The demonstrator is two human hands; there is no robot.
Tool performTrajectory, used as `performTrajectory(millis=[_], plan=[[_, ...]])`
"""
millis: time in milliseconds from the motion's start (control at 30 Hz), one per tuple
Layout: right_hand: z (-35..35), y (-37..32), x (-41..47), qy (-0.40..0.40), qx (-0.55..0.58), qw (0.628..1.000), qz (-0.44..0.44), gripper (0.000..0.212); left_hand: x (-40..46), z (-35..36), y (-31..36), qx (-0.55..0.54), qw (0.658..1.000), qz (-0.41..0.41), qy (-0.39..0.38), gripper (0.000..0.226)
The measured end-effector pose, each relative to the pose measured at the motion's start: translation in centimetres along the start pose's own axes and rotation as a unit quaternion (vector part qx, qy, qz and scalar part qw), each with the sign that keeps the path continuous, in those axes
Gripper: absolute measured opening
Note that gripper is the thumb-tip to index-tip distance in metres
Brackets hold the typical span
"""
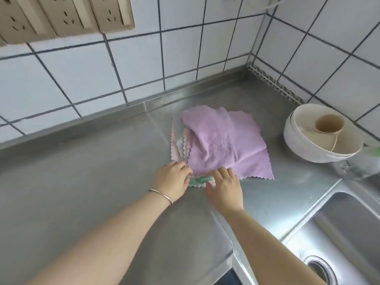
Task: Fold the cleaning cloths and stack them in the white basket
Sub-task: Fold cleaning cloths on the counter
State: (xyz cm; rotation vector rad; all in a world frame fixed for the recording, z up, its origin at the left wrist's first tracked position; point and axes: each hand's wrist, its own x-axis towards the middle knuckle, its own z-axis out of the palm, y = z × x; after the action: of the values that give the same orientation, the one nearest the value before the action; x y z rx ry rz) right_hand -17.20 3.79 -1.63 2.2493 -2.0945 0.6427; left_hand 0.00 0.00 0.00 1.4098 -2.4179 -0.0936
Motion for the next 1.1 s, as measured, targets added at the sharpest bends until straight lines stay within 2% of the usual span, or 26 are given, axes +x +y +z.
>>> performTrajectory(millis=[167,267,333,433,500,600,700,800,867,933,1000,1100], plan=[[2.3,1.0,1.1,0.018,0.002,1.000,0.018,0.021,2.7,1.8,1.1,0.026,0.999,-0.009,-0.027,0.027],[2.8,1.2,1.7,0.014,0.015,0.999,0.042,0.017,3.0,2.4,0.9,0.042,0.999,-0.002,-0.033,0.022],[2.7,1.2,2.0,0.022,0.021,0.998,0.047,0.017,3.4,2.4,0.4,0.062,0.998,0.014,-0.025,0.011],[2.6,1.4,2.2,0.024,0.049,0.998,0.041,0.025,4.1,2.4,-0.1,0.102,0.994,0.043,-0.002,0.026],[2.1,1.5,2.5,0.029,0.076,0.995,0.060,0.023,4.3,2.1,-0.2,0.113,0.992,0.054,0.004,0.014],[0.8,1.1,3.3,0.056,0.068,0.994,0.058,0.025,4.7,1.0,0.2,0.052,0.998,0.026,0.032,0.009],[-1.1,0.1,4.7,0.080,-0.004,0.996,0.038,0.022,5.8,-1.2,1.1,-0.014,0.996,0.021,0.084,0.021],[-3.9,0.2,6.6,0.116,-0.044,0.992,0.029,0.028,6.4,-4.9,1.4,-0.032,0.991,0.032,0.126,0.021],[-6.5,0.9,7.8,0.138,-0.061,0.988,0.011,0.026,6.1,-8.1,1.1,-0.050,0.987,-0.004,0.155,0.016],[-9.5,1.5,8.4,0.140,-0.076,0.987,0.006,0.017,5.0,-11.9,0.8,-0.071,0.981,-0.043,0.176,0.021],[-12.4,1.1,8.7,0.142,-0.066,0.987,0.020,0.015,3.1,-15.8,0.1,-0.082,0.977,-0.074,0.185,0.025],[-16.5,-1.7,8.8,0.136,0.011,0.990,0.041,0.016,-0.3,-21.3,-1.5,-0.093,0.974,-0.106,0.175,0.025]])
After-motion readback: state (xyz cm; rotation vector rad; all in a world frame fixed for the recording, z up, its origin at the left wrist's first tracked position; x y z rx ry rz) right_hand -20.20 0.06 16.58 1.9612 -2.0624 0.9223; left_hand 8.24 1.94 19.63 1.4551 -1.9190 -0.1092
